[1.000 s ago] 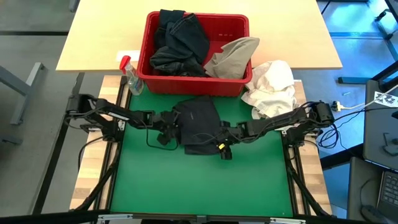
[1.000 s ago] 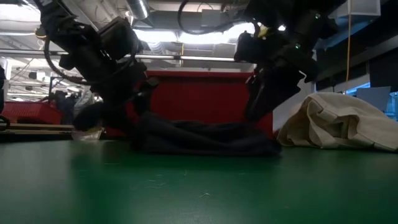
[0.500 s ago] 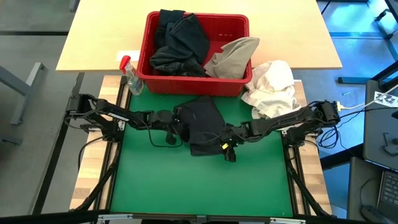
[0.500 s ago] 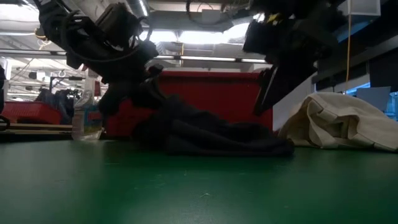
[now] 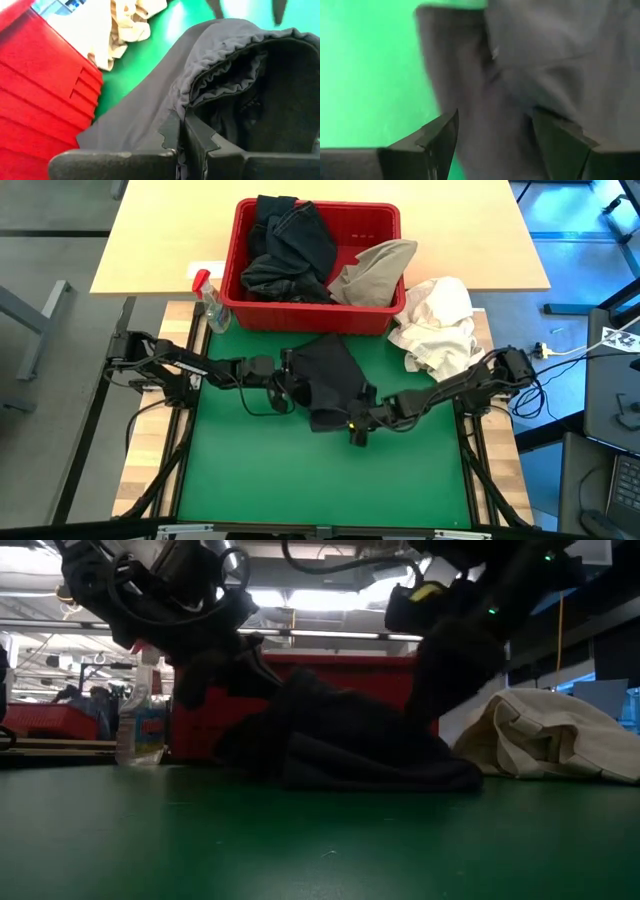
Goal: Fold Laundry from Bin
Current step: Fold the black shorts
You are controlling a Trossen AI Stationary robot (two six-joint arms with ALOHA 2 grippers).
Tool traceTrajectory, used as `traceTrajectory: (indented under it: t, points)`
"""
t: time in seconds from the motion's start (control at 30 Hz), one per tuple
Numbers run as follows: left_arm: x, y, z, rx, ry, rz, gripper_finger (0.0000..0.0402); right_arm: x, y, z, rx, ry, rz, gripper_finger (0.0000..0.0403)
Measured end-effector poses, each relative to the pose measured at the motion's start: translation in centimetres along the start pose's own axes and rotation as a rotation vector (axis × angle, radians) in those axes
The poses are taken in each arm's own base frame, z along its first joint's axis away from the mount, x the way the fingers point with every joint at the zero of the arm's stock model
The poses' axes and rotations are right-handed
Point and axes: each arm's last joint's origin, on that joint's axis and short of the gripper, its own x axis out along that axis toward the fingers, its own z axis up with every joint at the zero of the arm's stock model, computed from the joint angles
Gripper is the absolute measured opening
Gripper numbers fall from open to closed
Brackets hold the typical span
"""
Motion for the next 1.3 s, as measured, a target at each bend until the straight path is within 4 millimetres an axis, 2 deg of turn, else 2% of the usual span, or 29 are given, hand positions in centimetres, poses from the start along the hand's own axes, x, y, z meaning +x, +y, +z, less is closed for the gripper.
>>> traceTrajectory:
  t: [0.1, 0.2, 0.37, 0.7, 0.83, 0.97, 1.13, 1.3]
  points:
    - [0.0, -0.1, 0.1, 0.001, -0.009, 0.001, 0.0004, -0.5, 0.6, 0.2, -0.023, -0.018, 0.068, 0.0253]
    - [0.0, -0.1, 0.1, -0.018, -0.011, -0.010, 0.0009, -2.5, 1.5, 0.0, -0.102, 0.003, 0.176, 0.0253]
    - [0.0, -0.2, 0.2, -0.025, -0.045, -0.061, 0.0040, -4.7, 1.1, -0.9, -0.160, 0.048, 0.078, 0.0253]
    - [-0.5, -0.7, 0.6, -0.116, -0.013, -0.052, 0.0161, -4.1, 1.5, 0.0, -0.122, -0.046, 0.079, 0.0253]
    - [-2.2, -0.4, 1.6, -0.095, 0.078, 0.035, 0.0187, -4.2, 1.4, -0.4, -0.134, -0.015, 0.069, 0.0253]
    - [-4.4, 0.9, 2.2, -0.129, 0.137, 0.160, 0.0194, -3.9, 1.1, -0.7, -0.139, -0.018, -0.011, 0.0253]
    - [-5.1, 3.4, 0.4, -0.349, 0.228, 0.233, 0.0194, -2.3, 0.4, -2.7, -0.083, -0.128, -0.044, 0.0253]
    - [-4.2, 4.7, -3.0, -0.534, 0.340, 0.236, 0.0194, -1.4, 0.0, -3.1, 0.121, -0.343, -0.001, 0.0253]
